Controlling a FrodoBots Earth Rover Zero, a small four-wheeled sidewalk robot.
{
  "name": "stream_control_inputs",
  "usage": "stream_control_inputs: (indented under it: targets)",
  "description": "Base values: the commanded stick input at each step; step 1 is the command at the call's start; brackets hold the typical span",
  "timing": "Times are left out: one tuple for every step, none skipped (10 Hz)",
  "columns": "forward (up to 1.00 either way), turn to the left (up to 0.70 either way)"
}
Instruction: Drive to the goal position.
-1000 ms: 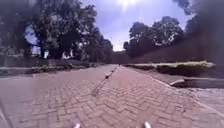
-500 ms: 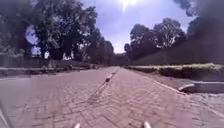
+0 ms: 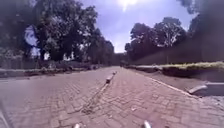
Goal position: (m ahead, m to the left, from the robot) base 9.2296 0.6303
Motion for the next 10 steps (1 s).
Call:
stream_control_inputs:
  targets:
    - [0.70,0.00]
    - [0.70,0.00]
    - [0.70,-0.14]
    - [0.70,-0.30]
    - [0.70,-0.35]
    - [0.70,-0.35]
    - [0.70,-0.35]
    - [0.70,-0.35]
    - [0.70,-0.35]
    - [0.70,-0.35]
